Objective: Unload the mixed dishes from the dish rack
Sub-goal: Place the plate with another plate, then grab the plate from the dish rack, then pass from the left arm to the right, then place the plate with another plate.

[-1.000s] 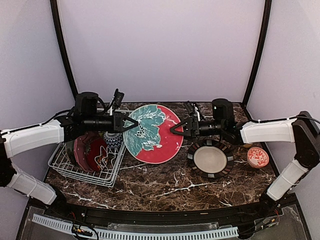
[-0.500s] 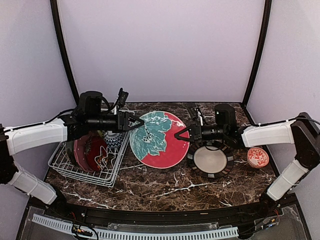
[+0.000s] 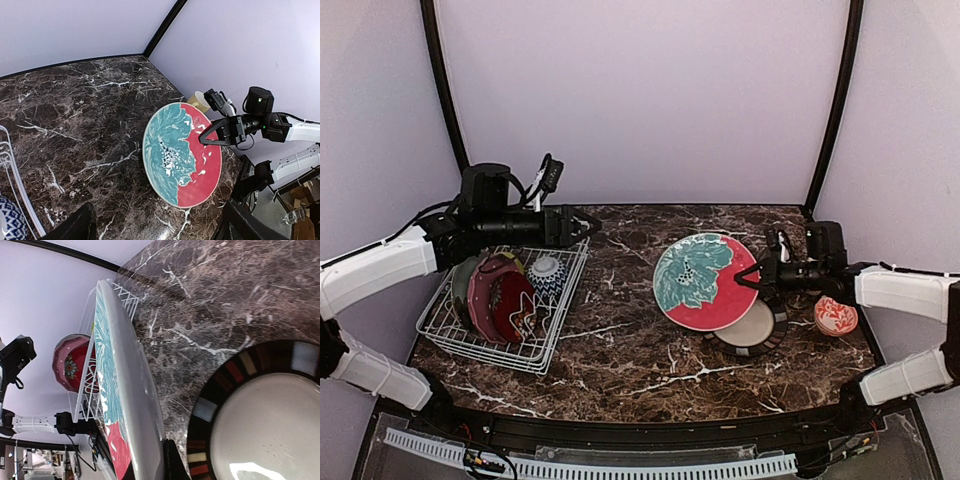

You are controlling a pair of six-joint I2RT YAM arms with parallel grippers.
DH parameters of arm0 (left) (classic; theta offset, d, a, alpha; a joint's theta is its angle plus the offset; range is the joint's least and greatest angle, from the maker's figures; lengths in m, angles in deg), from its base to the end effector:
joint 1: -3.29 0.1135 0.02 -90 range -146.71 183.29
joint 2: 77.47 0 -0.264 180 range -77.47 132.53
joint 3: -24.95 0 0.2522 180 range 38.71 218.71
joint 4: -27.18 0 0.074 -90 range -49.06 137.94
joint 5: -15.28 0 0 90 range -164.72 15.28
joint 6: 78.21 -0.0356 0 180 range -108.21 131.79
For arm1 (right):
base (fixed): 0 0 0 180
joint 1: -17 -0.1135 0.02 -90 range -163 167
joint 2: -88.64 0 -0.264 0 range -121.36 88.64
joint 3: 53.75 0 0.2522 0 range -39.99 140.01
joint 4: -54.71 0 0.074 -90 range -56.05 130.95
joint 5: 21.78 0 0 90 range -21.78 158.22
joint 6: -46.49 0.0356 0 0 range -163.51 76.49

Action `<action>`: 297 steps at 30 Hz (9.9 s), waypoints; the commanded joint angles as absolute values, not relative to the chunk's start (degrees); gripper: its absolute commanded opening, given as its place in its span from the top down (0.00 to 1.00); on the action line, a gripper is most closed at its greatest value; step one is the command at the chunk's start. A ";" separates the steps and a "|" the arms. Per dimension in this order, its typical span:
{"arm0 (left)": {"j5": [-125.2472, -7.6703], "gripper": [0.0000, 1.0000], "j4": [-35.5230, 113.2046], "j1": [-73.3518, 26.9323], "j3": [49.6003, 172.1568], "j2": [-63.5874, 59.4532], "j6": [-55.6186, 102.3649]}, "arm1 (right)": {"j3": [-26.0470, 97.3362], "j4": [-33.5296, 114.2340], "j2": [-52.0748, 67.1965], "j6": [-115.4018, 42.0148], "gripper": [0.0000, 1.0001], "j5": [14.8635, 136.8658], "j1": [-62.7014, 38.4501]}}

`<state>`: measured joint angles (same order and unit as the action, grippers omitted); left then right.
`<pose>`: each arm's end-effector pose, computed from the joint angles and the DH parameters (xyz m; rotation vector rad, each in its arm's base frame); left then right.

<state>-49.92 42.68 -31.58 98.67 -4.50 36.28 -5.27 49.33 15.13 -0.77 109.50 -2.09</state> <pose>0.2357 -0.1824 0.3422 0.4995 1.8893 -1.1034 0.2385 0.1074 0.2089 -0.0137 2.2716 1.3708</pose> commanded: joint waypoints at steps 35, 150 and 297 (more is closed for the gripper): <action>-54.07 0.14 47.75 -31.43 101.47 -3.65 33.46 | -14.27 34.76 21.06 -9.48 0.65 100.76 12.54; -83.27 0.99 108.75 -6.51 118.14 -2.32 13.88 | -2.63 29.62 19.98 -21.05 0.04 89.13 2.41; -56.96 0.12 51.17 -37.14 107.40 2.14 37.83 | -14.50 41.16 18.27 -13.40 0.88 110.16 16.47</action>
<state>-56.57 49.09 -37.42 105.34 1.81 39.15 -15.72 38.36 18.03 -11.52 109.92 16.58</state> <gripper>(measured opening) 0.884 0.064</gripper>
